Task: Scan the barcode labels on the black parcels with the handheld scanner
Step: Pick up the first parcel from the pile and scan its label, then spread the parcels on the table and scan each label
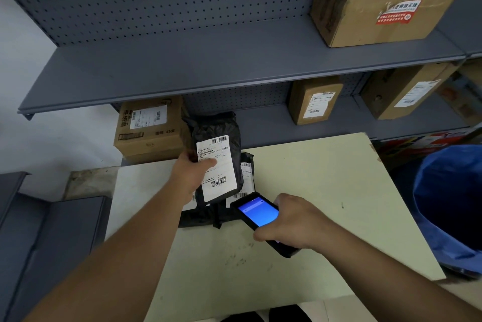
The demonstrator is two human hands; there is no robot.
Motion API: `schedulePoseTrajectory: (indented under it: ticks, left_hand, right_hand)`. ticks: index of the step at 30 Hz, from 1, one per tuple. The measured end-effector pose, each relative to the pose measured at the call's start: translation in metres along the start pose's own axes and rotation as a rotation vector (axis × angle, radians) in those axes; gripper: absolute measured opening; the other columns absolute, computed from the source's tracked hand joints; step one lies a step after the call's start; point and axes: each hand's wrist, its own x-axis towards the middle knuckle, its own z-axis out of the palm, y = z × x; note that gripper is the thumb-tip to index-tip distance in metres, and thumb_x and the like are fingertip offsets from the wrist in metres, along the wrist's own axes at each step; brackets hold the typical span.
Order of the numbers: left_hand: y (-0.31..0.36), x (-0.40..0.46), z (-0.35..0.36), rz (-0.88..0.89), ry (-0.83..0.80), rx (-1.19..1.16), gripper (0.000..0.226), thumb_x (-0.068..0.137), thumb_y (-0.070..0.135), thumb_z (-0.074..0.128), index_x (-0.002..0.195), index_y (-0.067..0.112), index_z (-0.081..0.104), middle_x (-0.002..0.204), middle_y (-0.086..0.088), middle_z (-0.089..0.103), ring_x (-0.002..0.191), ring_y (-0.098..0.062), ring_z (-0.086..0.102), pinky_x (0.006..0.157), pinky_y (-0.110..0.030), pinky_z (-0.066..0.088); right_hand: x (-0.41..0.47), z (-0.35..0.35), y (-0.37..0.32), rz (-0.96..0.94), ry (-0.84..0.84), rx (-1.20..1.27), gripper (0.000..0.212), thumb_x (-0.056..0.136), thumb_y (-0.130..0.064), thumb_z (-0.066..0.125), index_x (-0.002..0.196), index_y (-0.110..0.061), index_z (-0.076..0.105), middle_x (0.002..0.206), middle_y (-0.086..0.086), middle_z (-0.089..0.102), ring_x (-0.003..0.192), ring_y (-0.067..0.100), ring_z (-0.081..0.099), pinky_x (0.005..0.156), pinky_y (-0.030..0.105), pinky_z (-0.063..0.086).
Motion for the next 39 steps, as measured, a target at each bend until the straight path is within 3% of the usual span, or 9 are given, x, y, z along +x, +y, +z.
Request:
schedulePoseTrajectory:
  ticks: [5, 8, 11, 16, 19, 22, 26, 30, 39]
  left_hand:
    - [-0.009, 0.005, 0.021, -0.037, -0.023, 0.014, 0.048, 0.088, 0.018, 0.082, 0.132, 0.017, 0.062, 0.118, -0.004, 0.076, 0.099, -0.024, 0.076, 0.083, -0.044, 0.063]
    - [-0.015, 0.007, 0.041, -0.047, -0.049, 0.029, 0.042, 0.088, 0.021, 0.082, 0.127, 0.017, 0.066, 0.115, -0.004, 0.078, 0.096, -0.021, 0.076, 0.077, -0.037, 0.061]
    - [-0.021, 0.01, 0.065, -0.073, -0.074, 0.059, 0.045, 0.084, 0.026, 0.085, 0.125, 0.017, 0.068, 0.114, -0.005, 0.079, 0.096, -0.024, 0.078, 0.083, -0.042, 0.063]
    - [-0.028, 0.013, 0.109, -0.117, -0.124, 0.058, 0.045, 0.088, 0.024, 0.083, 0.127, 0.012, 0.065, 0.11, -0.007, 0.079, 0.09, -0.024, 0.078, 0.061, -0.031, 0.059]
    - [-0.033, 0.017, 0.135, -0.141, -0.155, 0.058, 0.044, 0.088, 0.024, 0.082, 0.128, 0.013, 0.067, 0.11, -0.008, 0.079, 0.092, -0.025, 0.078, 0.068, -0.033, 0.06]
    - [-0.036, 0.018, 0.16, -0.171, -0.187, 0.072, 0.025, 0.091, 0.024, 0.08, 0.113, 0.017, 0.07, 0.107, -0.008, 0.079, 0.092, -0.026, 0.077, 0.072, -0.036, 0.062]
    - [-0.045, 0.022, 0.193, -0.23, -0.213, 0.071, 0.029, 0.088, 0.029, 0.081, 0.114, 0.019, 0.073, 0.107, -0.007, 0.08, 0.095, -0.03, 0.079, 0.089, -0.052, 0.064]
    - [-0.053, 0.026, 0.222, -0.294, -0.244, 0.083, 0.016, 0.091, 0.032, 0.078, 0.105, 0.025, 0.072, 0.105, -0.006, 0.08, 0.095, -0.029, 0.077, 0.092, -0.05, 0.063]
    - [-0.065, 0.043, 0.287, -0.384, -0.304, 0.094, 0.018, 0.094, 0.033, 0.074, 0.103, 0.017, 0.074, 0.102, -0.01, 0.081, 0.096, -0.033, 0.077, 0.094, -0.051, 0.062]
  right_hand:
    - [0.003, -0.008, 0.021, 0.045, 0.019, 0.047, 0.055, 0.066, -0.05, 0.082, 0.104, -0.021, 0.057, 0.101, -0.002, 0.067, 0.094, 0.019, 0.07, 0.069, 0.032, 0.052]
    - [0.006, -0.015, 0.037, 0.073, 0.045, 0.086, 0.052, 0.067, -0.048, 0.082, 0.104, -0.021, 0.057, 0.099, -0.003, 0.067, 0.094, 0.018, 0.07, 0.066, 0.031, 0.048]
    - [0.009, -0.022, 0.054, 0.103, 0.065, 0.103, 0.051, 0.067, -0.047, 0.082, 0.103, -0.021, 0.056, 0.098, -0.004, 0.066, 0.092, 0.017, 0.07, 0.065, 0.03, 0.048]
    - [0.018, -0.036, 0.084, 0.153, 0.081, 0.136, 0.053, 0.066, -0.047, 0.082, 0.103, -0.021, 0.055, 0.096, -0.003, 0.065, 0.085, 0.016, 0.068, 0.068, 0.031, 0.053]
    - [0.023, -0.043, 0.101, 0.18, 0.103, 0.158, 0.054, 0.066, -0.048, 0.082, 0.102, -0.019, 0.055, 0.093, -0.004, 0.064, 0.081, 0.014, 0.066, 0.067, 0.03, 0.052]
    - [0.027, -0.05, 0.118, 0.215, 0.113, 0.189, 0.054, 0.065, -0.047, 0.082, 0.102, -0.018, 0.055, 0.091, -0.003, 0.065, 0.077, 0.014, 0.066, 0.064, 0.03, 0.051]
    - [0.033, -0.057, 0.137, 0.253, 0.119, 0.216, 0.053, 0.064, -0.046, 0.082, 0.102, -0.02, 0.055, 0.09, -0.002, 0.068, 0.076, 0.015, 0.067, 0.063, 0.03, 0.05]
    - [0.036, -0.063, 0.152, 0.284, 0.113, 0.218, 0.058, 0.065, -0.048, 0.082, 0.108, -0.022, 0.054, 0.093, -0.003, 0.069, 0.083, 0.015, 0.071, 0.073, 0.035, 0.06]
    - [0.041, -0.074, 0.183, 0.348, 0.107, 0.268, 0.057, 0.069, -0.048, 0.08, 0.113, -0.027, 0.05, 0.092, -0.008, 0.067, 0.084, 0.008, 0.068, 0.077, 0.028, 0.057]
